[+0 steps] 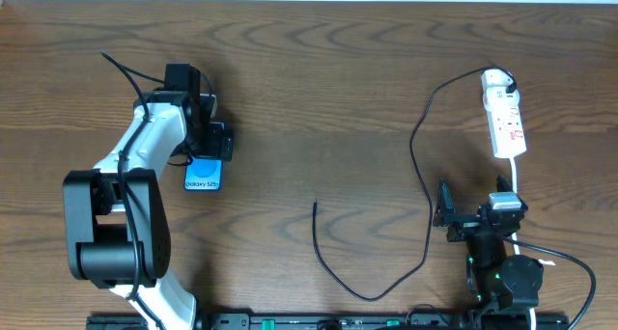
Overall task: Plug charger to phone and switch on socket
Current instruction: 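Lower the open left gripper down over the phone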
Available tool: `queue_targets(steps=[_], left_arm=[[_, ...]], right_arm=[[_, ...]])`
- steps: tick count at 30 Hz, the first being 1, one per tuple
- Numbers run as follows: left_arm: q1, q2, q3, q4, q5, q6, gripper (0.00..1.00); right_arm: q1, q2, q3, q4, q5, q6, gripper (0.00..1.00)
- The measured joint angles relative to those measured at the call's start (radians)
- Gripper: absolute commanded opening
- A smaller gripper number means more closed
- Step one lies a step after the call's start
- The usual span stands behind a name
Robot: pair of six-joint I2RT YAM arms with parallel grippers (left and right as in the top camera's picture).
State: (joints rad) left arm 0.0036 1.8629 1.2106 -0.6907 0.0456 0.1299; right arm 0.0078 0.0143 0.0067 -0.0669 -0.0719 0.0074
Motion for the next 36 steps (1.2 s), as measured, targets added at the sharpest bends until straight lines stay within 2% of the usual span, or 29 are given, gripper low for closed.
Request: queue_targets(steps=[36], left_arm=[[0.0,0.0,-0.03,0.005,0.0,-0.003,0.98]], right_arm=[[0.0,0.0,0.0,0.0,0.0,0.0,0.99]])
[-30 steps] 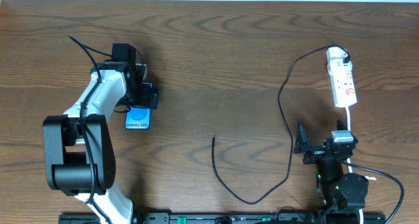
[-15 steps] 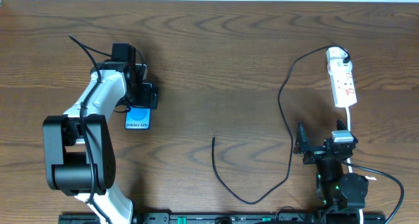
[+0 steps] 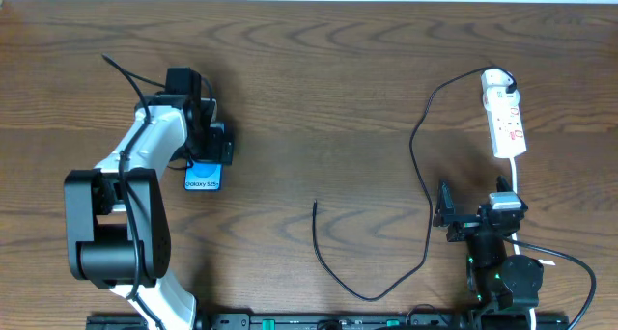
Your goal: Plug charger to phone and switch on socket
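A blue phone (image 3: 203, 178) labelled Galaxy S25+ lies on the table at the left, its far half hidden under my left gripper (image 3: 214, 145). The overhead view does not show how the fingers stand. A white power strip (image 3: 504, 116) lies at the far right. A black charger cable (image 3: 421, 190) runs from its far end, loops down the table and ends in a free plug tip (image 3: 315, 206) near the middle, about a hand's length right of the phone. My right gripper (image 3: 445, 212) rests low at the right, open and holding nothing, beside the cable loop.
The power strip's white lead (image 3: 517, 180) runs down past the right arm's base (image 3: 507, 272). A thin black wire (image 3: 121, 68) trails from the left arm toward the far left. The table's far edge runs along the top of the view.
The left gripper has shifted a few pixels over the phone's far half. Phone, cable, power strip and right arm are where they were.
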Available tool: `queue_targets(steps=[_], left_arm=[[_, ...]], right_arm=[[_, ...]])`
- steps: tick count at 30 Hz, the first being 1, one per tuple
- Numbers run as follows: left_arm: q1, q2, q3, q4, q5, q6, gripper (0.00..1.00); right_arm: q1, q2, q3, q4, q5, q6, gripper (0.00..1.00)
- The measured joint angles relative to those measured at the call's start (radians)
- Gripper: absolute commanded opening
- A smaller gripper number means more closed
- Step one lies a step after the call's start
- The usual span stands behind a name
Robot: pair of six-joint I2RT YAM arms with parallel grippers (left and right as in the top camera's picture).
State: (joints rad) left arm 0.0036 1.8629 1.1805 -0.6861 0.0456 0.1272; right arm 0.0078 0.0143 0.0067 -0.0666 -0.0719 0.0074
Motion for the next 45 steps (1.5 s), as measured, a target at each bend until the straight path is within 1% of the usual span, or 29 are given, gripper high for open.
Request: queue_targets(steps=[12,20,45], left_arm=[[0.0,0.0,-0.011,0.017,0.0,0.0,0.98],[0.0,0.0,-0.059,0.057,0.0,0.0,0.98],[0.0,0.0,-0.059,0.108,0.0,0.0,0.98]], right_arm=[[0.0,0.0,0.0,0.0,0.0,0.0,0.99],[0.0,0.0,0.0,0.0,0.0,0.0,0.99],[0.0,0.0,0.0,0.0,0.0,0.0,0.99]])
